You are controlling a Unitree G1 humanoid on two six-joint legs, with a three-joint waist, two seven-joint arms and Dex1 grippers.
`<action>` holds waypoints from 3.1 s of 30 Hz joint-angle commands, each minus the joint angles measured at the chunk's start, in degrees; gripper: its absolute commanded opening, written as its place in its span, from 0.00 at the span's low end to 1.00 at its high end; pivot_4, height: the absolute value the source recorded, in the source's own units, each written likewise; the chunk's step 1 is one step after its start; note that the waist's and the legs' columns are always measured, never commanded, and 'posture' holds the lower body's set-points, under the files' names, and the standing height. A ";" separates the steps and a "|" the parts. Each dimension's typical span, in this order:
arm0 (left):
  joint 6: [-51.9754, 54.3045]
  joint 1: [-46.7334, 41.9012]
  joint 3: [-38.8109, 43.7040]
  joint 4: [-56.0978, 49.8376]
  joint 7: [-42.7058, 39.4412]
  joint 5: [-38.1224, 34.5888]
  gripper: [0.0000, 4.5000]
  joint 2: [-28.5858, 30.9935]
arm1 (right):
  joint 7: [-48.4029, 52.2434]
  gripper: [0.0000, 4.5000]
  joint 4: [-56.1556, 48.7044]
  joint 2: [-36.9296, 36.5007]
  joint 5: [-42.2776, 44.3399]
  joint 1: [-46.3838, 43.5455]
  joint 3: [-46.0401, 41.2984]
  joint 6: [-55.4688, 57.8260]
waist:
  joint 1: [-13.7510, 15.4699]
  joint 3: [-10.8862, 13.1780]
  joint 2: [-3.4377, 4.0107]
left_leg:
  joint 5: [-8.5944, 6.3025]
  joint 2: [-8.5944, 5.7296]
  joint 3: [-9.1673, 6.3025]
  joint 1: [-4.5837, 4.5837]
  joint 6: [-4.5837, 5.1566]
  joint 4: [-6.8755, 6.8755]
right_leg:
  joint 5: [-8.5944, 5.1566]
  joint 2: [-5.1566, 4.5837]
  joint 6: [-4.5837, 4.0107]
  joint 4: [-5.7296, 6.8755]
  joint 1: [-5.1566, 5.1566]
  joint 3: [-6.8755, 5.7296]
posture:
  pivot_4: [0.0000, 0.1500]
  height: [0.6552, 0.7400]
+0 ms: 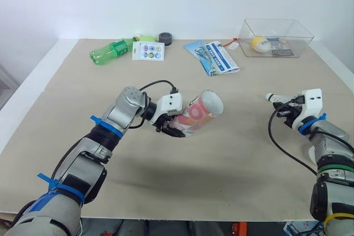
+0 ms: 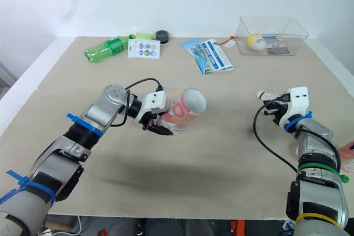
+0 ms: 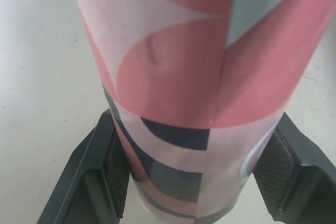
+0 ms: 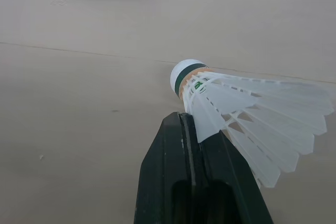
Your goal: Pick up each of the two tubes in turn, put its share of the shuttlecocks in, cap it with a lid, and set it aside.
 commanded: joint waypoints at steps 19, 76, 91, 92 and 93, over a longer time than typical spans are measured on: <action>1.31 -1.76 1.57 1.05 -1.65 -1.17 0.60 0.95 | 32.02 0.01 -57.21 -17.73 0.30 -5.68 16.42 -8.31 | 0.12 0.21 0.13 | -0.02 0.03 0.01 -0.05 -0.03 -0.01 | -0.08 -0.02 -0.03 -0.01 -0.06 -0.05 | 1.00 1.00; -13.74 17.89 8.04 -3.66 14.25 -7.25 0.60 -11.77 | 27.03 0.99 -50.67 -7.92 17.87 -8.75 8.97 20.33 | 0.40 0.28 0.03 | -0.04 0.05 -0.02 -0.07 -0.06 -0.01 | -0.04 -0.02 -0.06 0.02 -0.07 -0.06 | 1.00 1.00; -0.23 12.29 1.41 -14.95 5.16 -3.48 0.60 1.74 | 37.71 0.57 -53.12 -10.18 14.77 -12.09 17.06 22.88 | 0.24 0.29 0.07 | -0.04 0.07 0.00 -0.06 -0.06 -0.02 | -0.04 0.00 -0.08 0.02 -0.10 -0.07 | 1.00 1.00; 0.80 11.14 1.10 -14.78 4.35 -3.33 0.60 2.43 | 38.26 0.54 -53.18 -10.30 14.28 -12.62 17.84 22.89 | 0.17 0.29 0.08 | -0.04 0.07 0.01 -0.06 -0.06 -0.02 | -0.04 0.00 -0.08 0.02 -0.11 -0.07 | 1.00 1.00; 1.68 10.24 0.90 -14.63 3.86 -3.25 0.60 2.86 | 38.86 0.44 -53.29 -10.44 13.82 -12.97 18.53 22.72 | 0.13 0.29 0.07 | -0.04 0.09 0.01 -0.05 -0.06 -0.03 | -0.04 0.01 -0.10 0.02 -0.12 -0.08 | 1.00 1.00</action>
